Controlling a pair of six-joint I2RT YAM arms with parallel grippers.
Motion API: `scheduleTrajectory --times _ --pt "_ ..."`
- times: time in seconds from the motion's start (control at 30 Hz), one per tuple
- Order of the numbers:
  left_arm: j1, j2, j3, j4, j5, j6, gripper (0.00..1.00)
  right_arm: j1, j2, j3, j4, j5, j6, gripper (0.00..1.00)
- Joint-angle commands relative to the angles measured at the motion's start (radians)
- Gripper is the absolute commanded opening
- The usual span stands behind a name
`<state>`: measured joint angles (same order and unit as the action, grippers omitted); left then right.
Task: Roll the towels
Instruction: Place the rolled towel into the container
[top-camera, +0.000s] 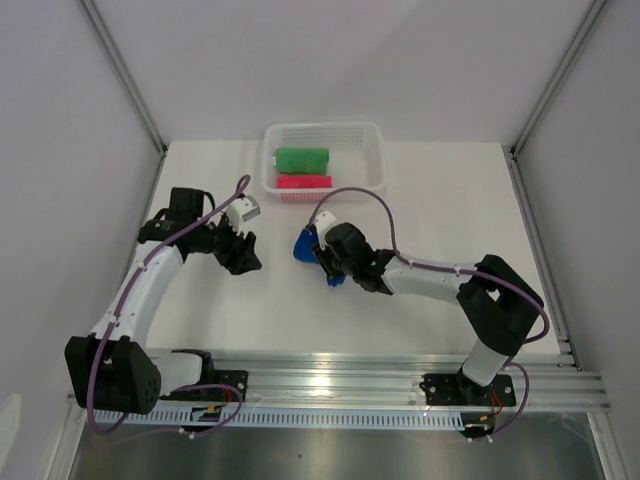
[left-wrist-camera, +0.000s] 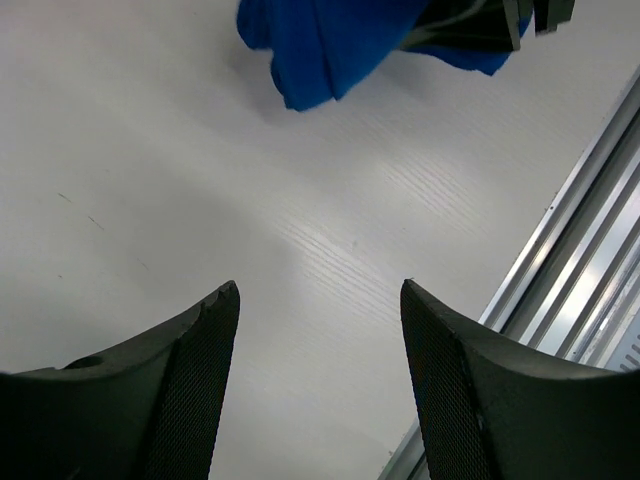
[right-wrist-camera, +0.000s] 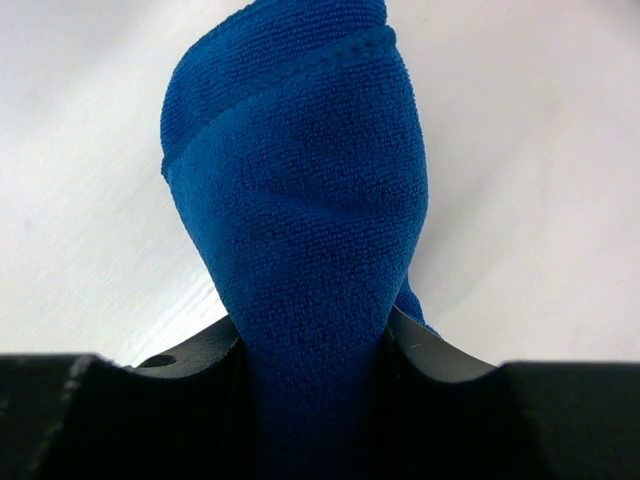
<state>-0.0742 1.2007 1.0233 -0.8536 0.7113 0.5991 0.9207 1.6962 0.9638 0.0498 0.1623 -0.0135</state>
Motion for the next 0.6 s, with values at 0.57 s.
scheduleTrajectory --times 0.57 --pt "0.033 -0.056 -0.023 0.065 -0.036 -0.085 0.68 -0.335 0.568 1.113 -0.119 0.288 -0.043 0.07"
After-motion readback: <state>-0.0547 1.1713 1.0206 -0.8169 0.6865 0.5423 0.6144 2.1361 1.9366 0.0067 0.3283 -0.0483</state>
